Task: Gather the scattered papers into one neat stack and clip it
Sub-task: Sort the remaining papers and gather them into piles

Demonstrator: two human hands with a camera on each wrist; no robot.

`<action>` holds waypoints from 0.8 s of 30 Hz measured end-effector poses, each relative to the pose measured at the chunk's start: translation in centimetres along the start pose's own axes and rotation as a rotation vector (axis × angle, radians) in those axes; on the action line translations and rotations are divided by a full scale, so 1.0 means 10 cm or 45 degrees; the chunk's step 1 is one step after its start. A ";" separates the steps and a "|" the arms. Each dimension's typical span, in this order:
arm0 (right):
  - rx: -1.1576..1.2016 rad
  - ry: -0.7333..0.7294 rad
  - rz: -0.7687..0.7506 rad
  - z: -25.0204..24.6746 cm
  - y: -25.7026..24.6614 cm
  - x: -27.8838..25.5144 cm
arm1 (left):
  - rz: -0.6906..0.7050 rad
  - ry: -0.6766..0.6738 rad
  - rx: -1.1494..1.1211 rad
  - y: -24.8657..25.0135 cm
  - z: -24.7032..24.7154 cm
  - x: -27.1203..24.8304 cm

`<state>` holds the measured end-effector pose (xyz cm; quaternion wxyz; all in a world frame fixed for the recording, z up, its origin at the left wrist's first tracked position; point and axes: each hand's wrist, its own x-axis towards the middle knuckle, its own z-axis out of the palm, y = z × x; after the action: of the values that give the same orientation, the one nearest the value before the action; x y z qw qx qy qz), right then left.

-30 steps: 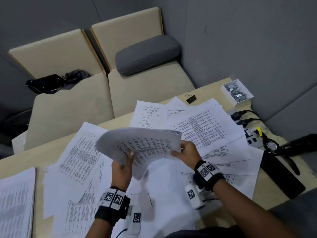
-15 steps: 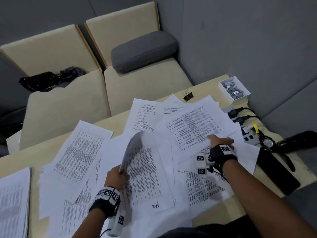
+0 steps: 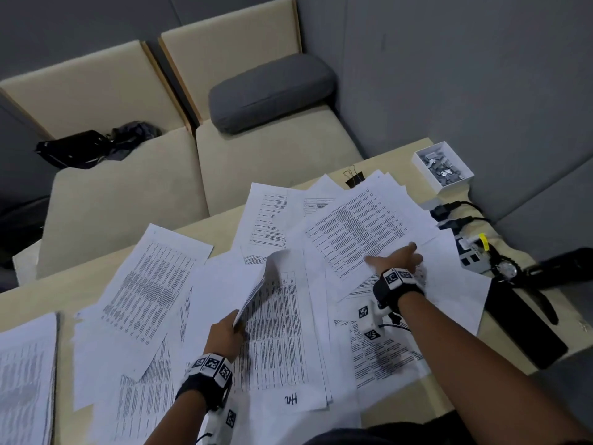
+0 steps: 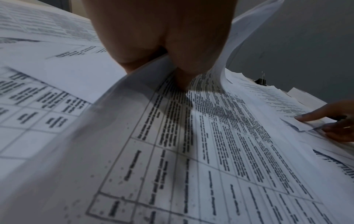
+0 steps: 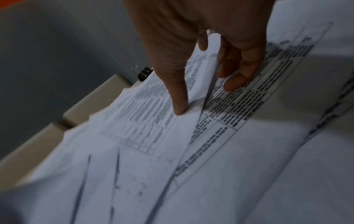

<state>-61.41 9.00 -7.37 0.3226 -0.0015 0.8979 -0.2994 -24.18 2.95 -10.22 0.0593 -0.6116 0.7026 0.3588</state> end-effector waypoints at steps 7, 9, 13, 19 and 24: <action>-0.123 -0.001 -0.053 0.19 0.06 -0.01 | -0.006 -0.026 0.027 0.04 -0.04 -0.01; -0.078 -0.005 -0.016 0.16 0.08 -0.02 | -0.002 -0.021 0.009 0.04 -0.03 -0.02; -0.085 -0.054 -0.039 0.08 0.14 0.01 | 0.011 0.011 0.018 0.07 -0.03 -0.03; 0.101 0.213 -0.409 -0.06 0.12 -0.12 | -0.103 0.006 -0.039 0.06 -0.02 0.00; 0.361 0.142 -1.016 -0.32 -0.18 -0.46 | -0.193 -0.017 -0.281 -0.02 -0.03 0.00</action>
<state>-59.99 10.08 -1.81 0.1295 -0.2884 0.7930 -0.5208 -23.94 2.78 -10.11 0.0232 -0.6635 0.6102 0.4323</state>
